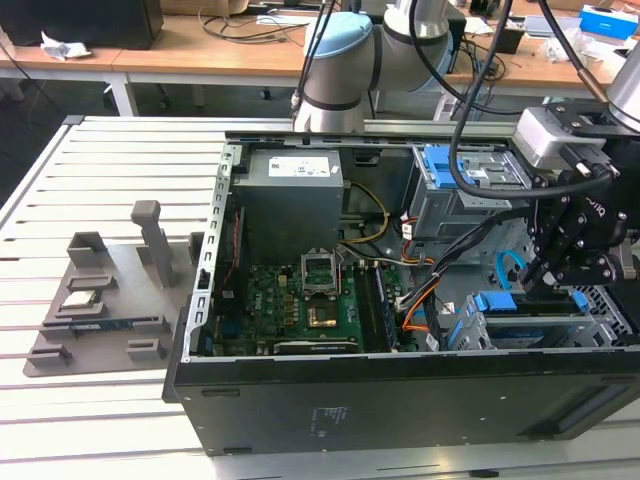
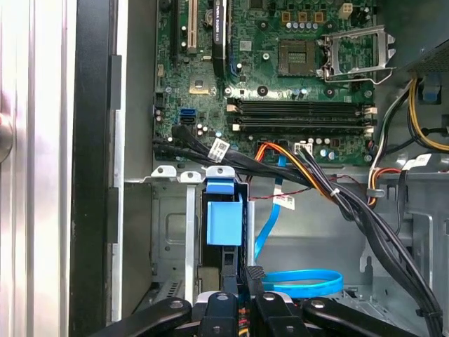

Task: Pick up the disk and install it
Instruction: 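Insert the second disk wire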

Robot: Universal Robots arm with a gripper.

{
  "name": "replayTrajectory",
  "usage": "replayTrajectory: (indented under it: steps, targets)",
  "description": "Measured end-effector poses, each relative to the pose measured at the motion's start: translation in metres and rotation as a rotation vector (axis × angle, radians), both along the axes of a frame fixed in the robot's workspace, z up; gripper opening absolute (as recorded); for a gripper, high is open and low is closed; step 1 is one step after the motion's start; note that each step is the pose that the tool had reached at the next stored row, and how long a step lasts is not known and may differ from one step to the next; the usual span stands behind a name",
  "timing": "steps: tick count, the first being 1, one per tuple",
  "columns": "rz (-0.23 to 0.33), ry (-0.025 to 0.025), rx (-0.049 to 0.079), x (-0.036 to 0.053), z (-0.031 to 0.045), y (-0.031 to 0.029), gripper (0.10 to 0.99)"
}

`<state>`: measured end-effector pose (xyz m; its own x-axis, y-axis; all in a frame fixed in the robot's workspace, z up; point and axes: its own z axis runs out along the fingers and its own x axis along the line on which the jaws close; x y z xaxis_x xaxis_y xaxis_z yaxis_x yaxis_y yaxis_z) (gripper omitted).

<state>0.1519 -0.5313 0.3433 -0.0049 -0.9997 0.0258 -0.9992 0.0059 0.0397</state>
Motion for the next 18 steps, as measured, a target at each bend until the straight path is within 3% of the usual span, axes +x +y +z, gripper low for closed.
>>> replayTrajectory:
  steps: [18]
  targets:
    - [0.001, 0.0000, 0.000, 0.0001, 0.0003, -0.0013, 0.161]
